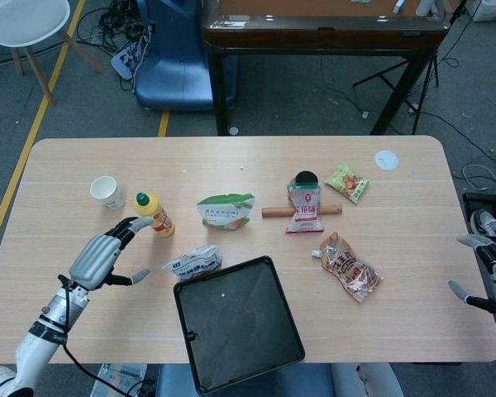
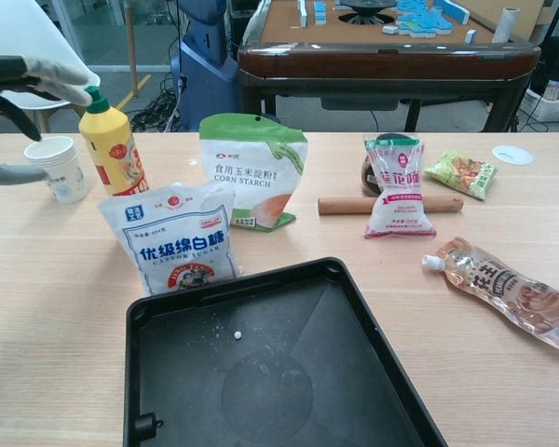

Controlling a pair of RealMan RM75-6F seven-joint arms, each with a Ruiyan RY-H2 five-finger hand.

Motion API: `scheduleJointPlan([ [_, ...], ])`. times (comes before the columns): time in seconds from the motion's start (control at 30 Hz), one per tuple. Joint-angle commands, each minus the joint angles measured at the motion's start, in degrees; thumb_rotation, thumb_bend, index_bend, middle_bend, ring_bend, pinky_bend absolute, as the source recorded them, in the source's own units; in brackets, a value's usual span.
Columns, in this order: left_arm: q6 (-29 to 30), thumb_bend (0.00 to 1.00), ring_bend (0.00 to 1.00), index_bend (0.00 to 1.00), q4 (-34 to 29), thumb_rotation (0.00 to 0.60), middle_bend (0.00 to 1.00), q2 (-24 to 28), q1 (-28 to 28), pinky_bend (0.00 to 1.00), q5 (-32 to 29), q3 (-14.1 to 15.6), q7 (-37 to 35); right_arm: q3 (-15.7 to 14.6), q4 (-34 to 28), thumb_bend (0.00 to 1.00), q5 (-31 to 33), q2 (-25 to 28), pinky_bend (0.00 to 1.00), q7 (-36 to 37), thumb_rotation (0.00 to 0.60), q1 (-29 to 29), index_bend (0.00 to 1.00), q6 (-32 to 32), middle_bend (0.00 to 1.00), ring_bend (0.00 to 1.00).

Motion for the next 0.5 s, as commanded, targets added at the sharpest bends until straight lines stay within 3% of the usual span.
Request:
scheduleJointPlan([
  [0.03, 5.0, 0.22, 0.08, 0.09, -1.5, 0.600, 0.12, 3.0, 4.3, 0.25, -1.2, 0.9, 3.0, -0.3, 0.0, 0.20, -0.3, 0.1, 0.21, 0.2, 0.600, 0.4, 0.24, -0.7, 0.26, 0.20],
  [0.2, 10.9, 0.22, 0.08, 0.10, -1.5, 0.600, 0.12, 5.2, 9.7, 0.25, -3.4, 2.7, 8.9, -0.9, -0.2, 0.20, -1.0, 0.4, 0.21, 0.8, 0.600, 1.2, 0.24, -2.4, 0.26, 0.20],
  [0.5, 22.1, 0.22, 0.08, 0.10, 0.2, 0.600, 0.12, 2.1, 18.4, 0.25, -2.0, 5.6, 16.9, -1.9, 0.0, 0.20, -3.5, -0.1, 0.21, 0.4, 0.600, 2.5, 0.24, -3.6, 0.27, 0.20],
])
